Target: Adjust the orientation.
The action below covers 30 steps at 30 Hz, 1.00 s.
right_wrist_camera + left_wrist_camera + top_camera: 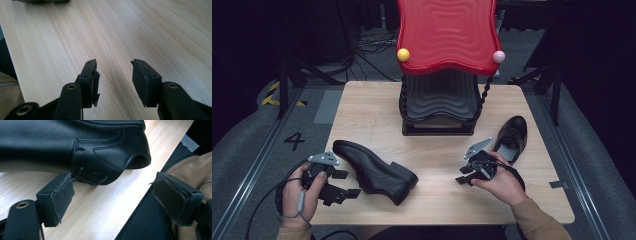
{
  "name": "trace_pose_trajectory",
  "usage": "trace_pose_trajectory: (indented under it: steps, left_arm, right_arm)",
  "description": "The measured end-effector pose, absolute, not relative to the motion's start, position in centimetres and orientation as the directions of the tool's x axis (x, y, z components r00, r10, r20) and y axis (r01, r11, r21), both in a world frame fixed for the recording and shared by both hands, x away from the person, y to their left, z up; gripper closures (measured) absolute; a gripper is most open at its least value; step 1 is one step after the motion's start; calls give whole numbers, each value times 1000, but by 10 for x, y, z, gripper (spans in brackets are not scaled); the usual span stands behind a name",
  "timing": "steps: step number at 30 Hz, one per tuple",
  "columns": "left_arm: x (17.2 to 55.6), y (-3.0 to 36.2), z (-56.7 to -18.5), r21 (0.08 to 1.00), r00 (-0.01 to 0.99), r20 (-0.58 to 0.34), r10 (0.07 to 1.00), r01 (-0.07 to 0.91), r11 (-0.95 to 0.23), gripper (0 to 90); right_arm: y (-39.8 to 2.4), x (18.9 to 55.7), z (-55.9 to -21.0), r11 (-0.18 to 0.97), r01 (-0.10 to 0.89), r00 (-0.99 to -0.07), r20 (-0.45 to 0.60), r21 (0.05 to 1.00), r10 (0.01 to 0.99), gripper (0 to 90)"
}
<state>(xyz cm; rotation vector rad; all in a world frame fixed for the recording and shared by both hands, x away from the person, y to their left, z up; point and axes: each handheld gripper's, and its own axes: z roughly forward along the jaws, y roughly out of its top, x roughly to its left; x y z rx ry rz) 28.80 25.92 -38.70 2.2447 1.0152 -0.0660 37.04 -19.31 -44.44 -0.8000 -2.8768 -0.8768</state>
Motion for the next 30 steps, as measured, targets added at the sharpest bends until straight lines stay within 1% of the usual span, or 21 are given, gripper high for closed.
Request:
trace_pose_trajectory:
  steps: [14, 18, 20, 22, 25, 30]
  left_arm:
    - [285, 257, -382, 552, 716, -287, 637, 667, -501, 175]
    - [285, 257, -381, 558, 718, -284, 635, 663, -499, 175]
    - [285, 257, -381, 556, 720, -281, 635, 661, -504, 175]
    - [284, 256, -380, 558, 723, -278, 632, 657, -506, 175]
    - [284, 255, -379, 561, 731, -275, 625, 649, -513, 173]
    - [283, 254, -378, 562, 736, -267, 622, 644, -520, 172]
  right_arm:
    - [-189, 368, -443, 707, 475, -872, 172, 525, 458, 562]
    - [-188, 367, -442, 702, 474, -873, 178, 532, 454, 580]
    - [-186, 366, -440, 705, 475, -875, 192, 527, 445, 636]
    - [-184, 366, -438, 716, 461, -884, 203, 524, 421, 754]
    - [-176, 363, -432, 732, 441, -897, 225, 518, 381, 861]
    - [-162, 362, -422, 754, 404, -914, 209, 518, 347, 880]
